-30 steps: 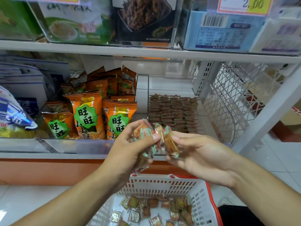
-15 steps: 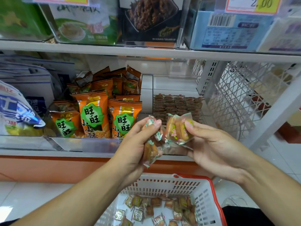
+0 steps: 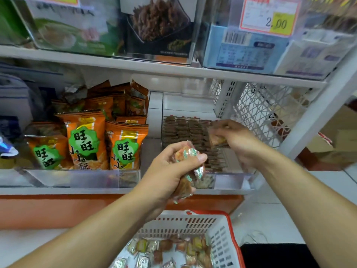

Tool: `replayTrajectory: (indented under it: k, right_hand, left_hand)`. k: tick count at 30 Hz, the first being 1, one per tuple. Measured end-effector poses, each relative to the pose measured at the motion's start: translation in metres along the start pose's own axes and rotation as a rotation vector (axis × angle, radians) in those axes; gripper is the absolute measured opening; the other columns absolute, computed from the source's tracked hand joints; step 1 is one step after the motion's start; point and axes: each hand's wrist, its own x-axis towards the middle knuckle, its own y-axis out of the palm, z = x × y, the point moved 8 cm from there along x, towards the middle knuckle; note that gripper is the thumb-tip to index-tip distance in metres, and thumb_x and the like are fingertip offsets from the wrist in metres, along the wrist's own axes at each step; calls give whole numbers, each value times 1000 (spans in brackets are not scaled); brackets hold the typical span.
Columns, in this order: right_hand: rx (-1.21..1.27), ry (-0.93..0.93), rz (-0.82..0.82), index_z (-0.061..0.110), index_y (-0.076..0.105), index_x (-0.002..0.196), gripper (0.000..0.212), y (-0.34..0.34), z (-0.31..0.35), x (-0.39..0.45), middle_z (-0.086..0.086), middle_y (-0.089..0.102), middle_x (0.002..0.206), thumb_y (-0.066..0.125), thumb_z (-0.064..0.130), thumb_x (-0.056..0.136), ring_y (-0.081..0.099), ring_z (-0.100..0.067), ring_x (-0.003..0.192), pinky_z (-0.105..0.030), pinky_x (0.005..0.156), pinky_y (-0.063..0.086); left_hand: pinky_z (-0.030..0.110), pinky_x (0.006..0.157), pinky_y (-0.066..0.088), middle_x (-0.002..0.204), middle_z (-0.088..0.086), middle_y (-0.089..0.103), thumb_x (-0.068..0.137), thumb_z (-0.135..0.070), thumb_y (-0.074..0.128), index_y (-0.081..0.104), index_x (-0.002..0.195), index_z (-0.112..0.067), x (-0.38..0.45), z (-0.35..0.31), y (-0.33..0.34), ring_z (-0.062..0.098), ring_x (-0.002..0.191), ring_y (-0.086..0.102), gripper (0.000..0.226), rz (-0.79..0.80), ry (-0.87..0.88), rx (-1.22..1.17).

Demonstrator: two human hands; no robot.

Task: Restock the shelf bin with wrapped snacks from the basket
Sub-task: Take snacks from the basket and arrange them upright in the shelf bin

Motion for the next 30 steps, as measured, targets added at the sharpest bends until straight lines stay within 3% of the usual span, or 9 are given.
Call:
replayTrajectory:
  k: [4, 7, 11, 17, 20, 23, 25, 28, 30]
  right_hand:
    - [-930, -48, 53, 14, 53, 131, 37, -4, -4, 55, -10, 65, 124, 51, 26, 97, 59, -31, 114, -39, 92, 53]
    - [-1325, -148, 60, 7, 57, 118, 28, 4, -5, 85, -17, 60, 125, 48, 24, 97, 49, -39, 117, -39, 89, 39]
    - [-1367, -217, 76, 2, 61, 90, 14, 9, -10, 108, -20, 64, 101, 52, 11, 97, 44, -27, 80, -33, 81, 29]
    - [-1331, -190, 111, 7, 45, 69, 26, 18, -27, 132, -10, 53, 78, 60, 3, 90, 47, -22, 66, -26, 56, 33]
    - [-1378, -243, 135, 8, 41, 61, 34, 25, -30, 135, -5, 48, 67, 57, -5, 88, 58, -27, 69, -28, 61, 37]
    - [-1463, -305, 154, -2, 61, 84, 6, 28, -27, 131, -17, 64, 88, 58, -3, 89, 66, -36, 98, -33, 73, 44]
    - [-1703, -357, 130, 3, 67, 113, 24, 29, -28, 131, -19, 64, 119, 56, 10, 94, 53, -37, 124, -41, 97, 42]
    - [-2056, -310, 87, 21, 50, 145, 44, 25, -31, 125, -13, 47, 149, 42, 33, 103, 31, -35, 143, -45, 117, 24]
    - [-2117, -237, 137, 21, 34, 155, 53, 23, -42, 123, -16, 33, 159, 33, 41, 105, 19, -37, 150, -49, 122, 13]
  left_hand:
    - [22, 39, 45, 98, 2, 78, 57, -42, 93, 73, 107, -42, 9, 0, 3, 23, 54, 67, 54, -5, 7, 37]
    - [25, 49, 53, 96, -3, 78, 63, -37, 95, 73, 109, -40, 17, 2, 0, 22, 65, 71, 52, -28, 0, 38]
    - [24, 43, 50, 102, 5, 78, 64, -34, 96, 73, 108, -37, 25, 9, -2, 22, 61, 71, 50, -57, -33, 9]
    - [30, 54, 57, 101, 4, 78, 64, -34, 95, 70, 116, -32, 34, 11, -1, 24, 67, 72, 58, -69, -42, -14]
    - [31, 56, 57, 100, 6, 78, 62, -33, 94, 70, 116, -29, 34, 11, -2, 26, 71, 72, 59, -75, -46, -40]
    - [30, 57, 57, 104, 9, 77, 62, -32, 94, 71, 116, -28, 33, 12, -2, 23, 72, 73, 59, -66, -57, -55]
    - [28, 54, 56, 107, 10, 76, 64, -31, 94, 70, 116, -28, 33, 12, -1, 22, 72, 73, 58, -61, -65, -57]
    - [22, 43, 49, 108, 11, 76, 62, -35, 94, 69, 116, -31, 32, 13, -2, 25, 63, 68, 59, -57, -84, -44]
    - [21, 42, 48, 108, 11, 77, 61, -38, 94, 69, 117, -33, 32, 13, -3, 26, 62, 67, 62, -51, -88, -42]
